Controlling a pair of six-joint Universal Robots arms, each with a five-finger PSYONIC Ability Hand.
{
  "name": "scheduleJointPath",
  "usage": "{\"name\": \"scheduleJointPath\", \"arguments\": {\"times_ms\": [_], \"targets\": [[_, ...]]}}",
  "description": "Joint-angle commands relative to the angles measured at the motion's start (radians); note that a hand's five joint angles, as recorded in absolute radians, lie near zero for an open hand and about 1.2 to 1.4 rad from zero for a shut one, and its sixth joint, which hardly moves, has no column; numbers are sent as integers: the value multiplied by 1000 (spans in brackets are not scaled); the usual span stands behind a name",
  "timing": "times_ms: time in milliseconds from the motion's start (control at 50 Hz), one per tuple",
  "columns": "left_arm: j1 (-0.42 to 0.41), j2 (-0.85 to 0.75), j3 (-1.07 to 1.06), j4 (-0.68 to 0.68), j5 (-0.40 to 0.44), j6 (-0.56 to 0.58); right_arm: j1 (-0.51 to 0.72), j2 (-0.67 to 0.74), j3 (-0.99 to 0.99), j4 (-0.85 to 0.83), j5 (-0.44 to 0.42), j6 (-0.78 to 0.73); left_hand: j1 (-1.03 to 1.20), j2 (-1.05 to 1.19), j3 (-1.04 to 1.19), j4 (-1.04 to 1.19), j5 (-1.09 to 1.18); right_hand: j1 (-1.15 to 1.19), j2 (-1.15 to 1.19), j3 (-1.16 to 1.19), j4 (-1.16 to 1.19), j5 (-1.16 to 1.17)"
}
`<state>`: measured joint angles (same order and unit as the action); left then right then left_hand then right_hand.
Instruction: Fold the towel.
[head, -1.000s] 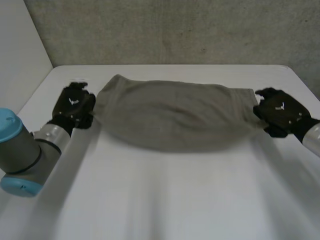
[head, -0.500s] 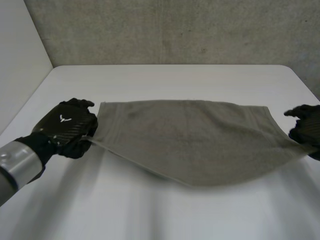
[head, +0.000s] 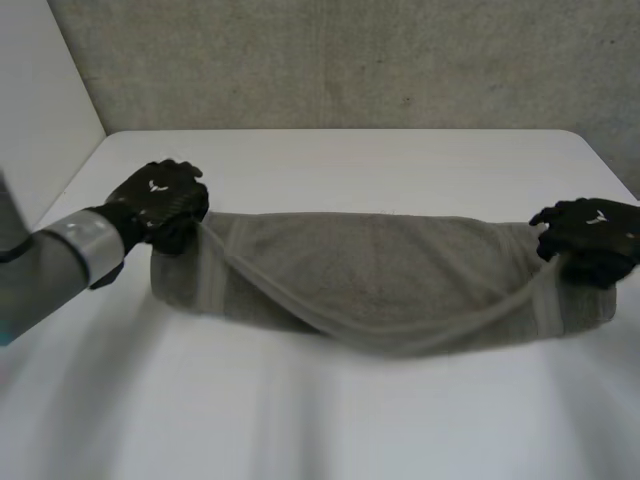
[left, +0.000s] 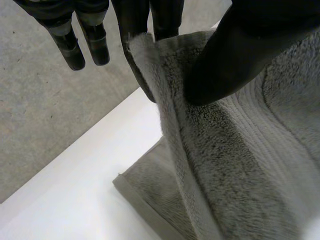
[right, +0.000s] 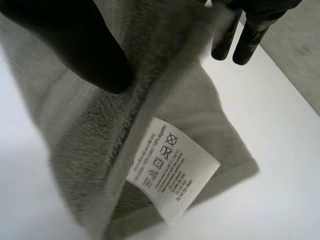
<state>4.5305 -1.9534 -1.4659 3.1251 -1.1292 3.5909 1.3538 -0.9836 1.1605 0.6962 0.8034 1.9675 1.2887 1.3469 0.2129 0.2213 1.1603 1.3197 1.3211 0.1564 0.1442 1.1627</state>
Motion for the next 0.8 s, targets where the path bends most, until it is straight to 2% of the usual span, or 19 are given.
{"name": "scheduleJointPath", "arguments": {"times_ms": [20,100,140,240,420,800], "targets": [[-34,-165,134,123,-61,-9,88,88,-142,-141,128,221,108,49,-38,-47,61,77,75,18,30,59],[-39,-210,148,217,-64,-26,117,126,-168,-262,149,359,108,49,-38,-47,61,77,75,18,30,59],[-48,-249,150,291,-76,-47,122,135,-168,-305,160,398,108,49,-38,-47,61,77,75,18,30,59],[-57,-300,153,364,-116,-49,134,173,-170,-403,197,453,108,49,-38,-47,61,77,75,18,30,59],[-62,-357,168,412,-132,-49,168,253,-200,-556,310,522,108,49,-38,-47,61,77,75,18,30,59],[-68,-381,171,490,-193,-52,180,329,-229,-695,333,591,108,49,-38,-47,61,77,75,18,30,59]]}}
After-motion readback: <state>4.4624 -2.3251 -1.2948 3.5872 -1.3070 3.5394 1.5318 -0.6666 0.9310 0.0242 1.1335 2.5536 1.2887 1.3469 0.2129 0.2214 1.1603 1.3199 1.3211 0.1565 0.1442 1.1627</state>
